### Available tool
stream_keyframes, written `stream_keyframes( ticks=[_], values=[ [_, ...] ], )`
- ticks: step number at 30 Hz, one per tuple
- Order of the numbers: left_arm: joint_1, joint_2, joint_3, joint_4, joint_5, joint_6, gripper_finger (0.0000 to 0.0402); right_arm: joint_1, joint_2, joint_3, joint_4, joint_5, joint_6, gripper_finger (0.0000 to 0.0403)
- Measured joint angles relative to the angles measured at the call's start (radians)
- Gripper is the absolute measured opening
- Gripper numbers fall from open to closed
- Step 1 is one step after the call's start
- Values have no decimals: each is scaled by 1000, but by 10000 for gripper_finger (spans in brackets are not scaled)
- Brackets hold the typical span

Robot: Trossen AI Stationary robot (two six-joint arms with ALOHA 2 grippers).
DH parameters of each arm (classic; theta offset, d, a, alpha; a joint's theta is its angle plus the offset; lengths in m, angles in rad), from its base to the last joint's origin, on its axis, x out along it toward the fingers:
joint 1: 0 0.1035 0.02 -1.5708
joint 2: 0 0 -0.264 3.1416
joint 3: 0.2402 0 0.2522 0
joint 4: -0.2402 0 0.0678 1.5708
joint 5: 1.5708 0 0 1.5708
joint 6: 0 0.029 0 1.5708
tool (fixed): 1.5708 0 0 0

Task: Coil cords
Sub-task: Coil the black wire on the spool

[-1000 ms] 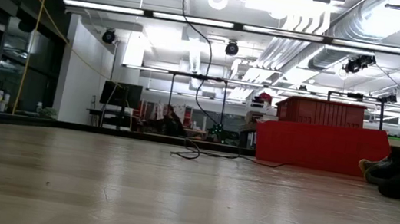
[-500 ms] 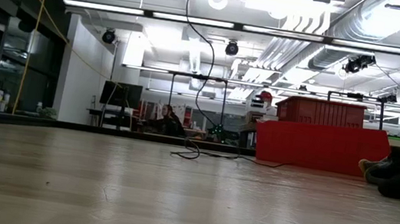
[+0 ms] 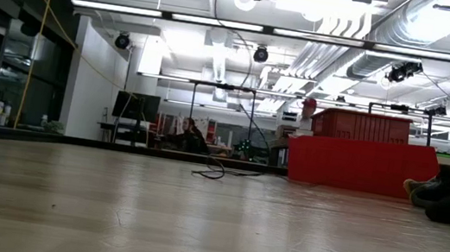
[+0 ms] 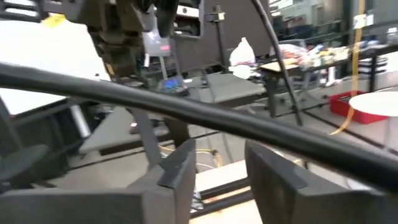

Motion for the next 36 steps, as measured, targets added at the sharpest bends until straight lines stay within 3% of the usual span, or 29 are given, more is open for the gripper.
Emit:
stream_keyframes(
  ticks=[8,18,36],
  values=[
    [0,4,0,-9,-27,34,3,5,-96,1,-148,13,-38,174],
    [0,93,0,26,-14,33,3,-3,-139,1,-286,205,-142,173],
    [0,127,0,188,26,27,3,-16,-138,0,-411,185,-21,173]
  ],
)
